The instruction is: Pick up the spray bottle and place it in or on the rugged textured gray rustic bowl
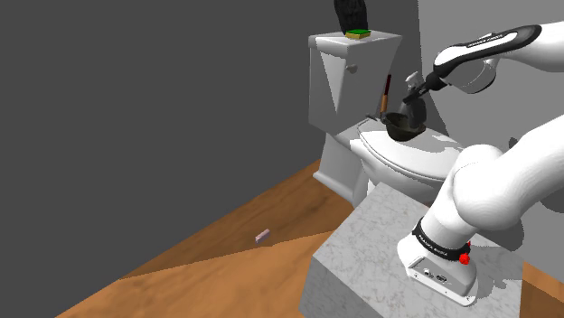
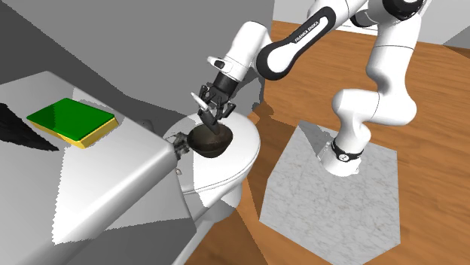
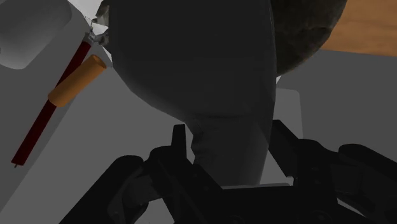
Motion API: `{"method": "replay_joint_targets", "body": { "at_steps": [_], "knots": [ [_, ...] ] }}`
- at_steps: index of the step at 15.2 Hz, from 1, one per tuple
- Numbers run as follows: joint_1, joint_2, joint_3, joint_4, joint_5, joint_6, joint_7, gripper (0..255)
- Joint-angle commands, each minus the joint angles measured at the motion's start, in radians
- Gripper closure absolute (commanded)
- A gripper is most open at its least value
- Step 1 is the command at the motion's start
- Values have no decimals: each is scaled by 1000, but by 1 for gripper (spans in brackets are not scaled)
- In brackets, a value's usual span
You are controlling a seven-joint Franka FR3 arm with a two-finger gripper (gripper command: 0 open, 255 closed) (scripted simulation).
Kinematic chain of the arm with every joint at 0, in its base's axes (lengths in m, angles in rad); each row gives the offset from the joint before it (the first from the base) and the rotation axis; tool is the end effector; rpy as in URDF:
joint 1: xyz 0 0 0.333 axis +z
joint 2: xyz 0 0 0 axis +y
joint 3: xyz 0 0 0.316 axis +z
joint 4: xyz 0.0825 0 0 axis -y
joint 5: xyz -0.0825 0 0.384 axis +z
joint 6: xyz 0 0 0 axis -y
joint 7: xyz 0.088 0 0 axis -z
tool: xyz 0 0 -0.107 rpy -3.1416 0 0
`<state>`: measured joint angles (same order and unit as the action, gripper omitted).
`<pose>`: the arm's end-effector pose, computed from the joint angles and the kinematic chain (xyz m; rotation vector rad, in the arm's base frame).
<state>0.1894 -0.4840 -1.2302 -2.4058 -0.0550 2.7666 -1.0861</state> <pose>0.2377 -0.4541 0.4307 2.7495 0.0069 0.8903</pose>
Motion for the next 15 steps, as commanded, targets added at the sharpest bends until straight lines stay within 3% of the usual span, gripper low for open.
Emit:
{"method": "replay_joint_targets", "body": {
  "at_steps": [1, 5, 6, 11, 13, 15],
  "knots": [
    [1, 0, -2, -3, 0, 4, -1, 255],
    [1, 0, -2, -3, 0, 4, -1, 255],
    [1, 0, -2, -3, 0, 4, -1, 0],
    [1, 0, -2, -3, 0, 4, -1, 0],
    [-119, -45, 103, -14, -36, -58, 25, 0],
    [-206, -90, 179, -18, -65, -116, 45, 0]
  ]
}}
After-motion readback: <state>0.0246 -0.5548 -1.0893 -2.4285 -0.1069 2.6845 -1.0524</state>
